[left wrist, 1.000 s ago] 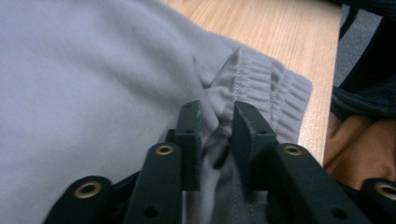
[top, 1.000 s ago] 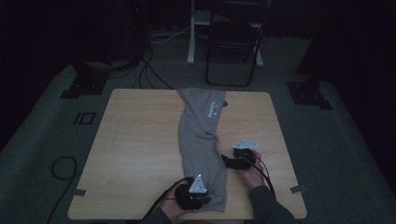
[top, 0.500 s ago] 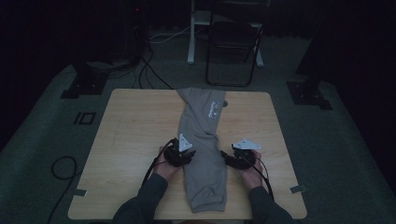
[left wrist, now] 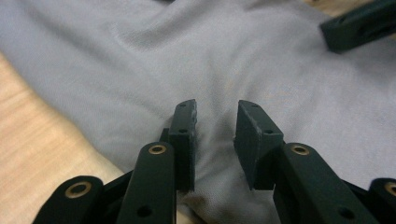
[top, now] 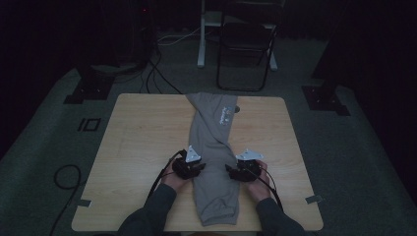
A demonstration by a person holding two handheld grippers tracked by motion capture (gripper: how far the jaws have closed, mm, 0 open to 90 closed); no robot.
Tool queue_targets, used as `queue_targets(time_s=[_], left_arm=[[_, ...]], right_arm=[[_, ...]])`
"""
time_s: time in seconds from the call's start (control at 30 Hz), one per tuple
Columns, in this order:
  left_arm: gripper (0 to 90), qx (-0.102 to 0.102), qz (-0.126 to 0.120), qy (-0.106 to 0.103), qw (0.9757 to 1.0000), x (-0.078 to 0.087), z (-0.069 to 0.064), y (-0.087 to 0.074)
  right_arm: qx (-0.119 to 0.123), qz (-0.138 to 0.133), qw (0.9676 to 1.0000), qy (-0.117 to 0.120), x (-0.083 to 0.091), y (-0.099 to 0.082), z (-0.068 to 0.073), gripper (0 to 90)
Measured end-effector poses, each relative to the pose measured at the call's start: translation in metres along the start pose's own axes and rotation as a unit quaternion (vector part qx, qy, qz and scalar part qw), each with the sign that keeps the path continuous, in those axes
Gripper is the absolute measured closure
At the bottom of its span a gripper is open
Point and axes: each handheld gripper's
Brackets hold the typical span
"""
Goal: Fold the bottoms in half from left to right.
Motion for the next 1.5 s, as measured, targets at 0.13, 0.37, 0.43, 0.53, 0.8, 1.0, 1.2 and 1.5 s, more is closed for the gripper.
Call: queue_targets(time_s=[0.13,0.37,0.43,0.53,0.8,1.0,1.2,1.5], left_arm=[[70.0,0.001,0.001,-0.002,1.0,0.007,-0.006,-0.005],[73.0,-0.003,-0.001,-0.013,0.9999,0.023,-0.029,-0.019],[73.2,-0.005,-0.001,-0.016,0.9999,0.027,-0.035,-0.022],[73.6,-0.008,-0.001,-0.021,0.9997,0.034,-0.044,-0.028],[60.4,-0.005,-0.024,0.025,0.9994,0.037,-0.025,-0.005],[58.5,0.016,-0.001,0.048,0.9987,-0.001,0.007,0.023],[70.1,0.011,0.01,0.055,0.9984,-0.015,0.005,0.016],[77.8,-0.009,0.0,0.052,0.9986,-0.003,-0.006,0.003]], right_arm=[[0.012,0.006,0.9999,-0.003,0.003,-0.004,0.007,37.5],[-0.016,0.018,0.9995,0.019,0.018,-0.017,0.016,38.1],[-0.013,0.021,0.9994,0.022,0.024,-0.021,0.021,38.7],[-0.011,0.026,0.9992,0.027,0.032,-0.027,0.029,39.6],[0.008,0.004,0.9999,0.007,0.026,-0.008,0.029,35.7],[-0.001,-0.011,0.9999,-0.004,-0.007,0.027,0.022,34.0],[0.008,0.012,0.9991,-0.039,-0.037,0.037,0.013,43.4],[-0.066,0.028,0.9932,-0.092,-0.018,0.02,-0.02,48.8]])
Point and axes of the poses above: each handheld gripper's, and its own axes: x roughly backward along the jaws, y roughly out of its top, z roughly to its left, and after that the axes turned 2 degrees about y, right-handed
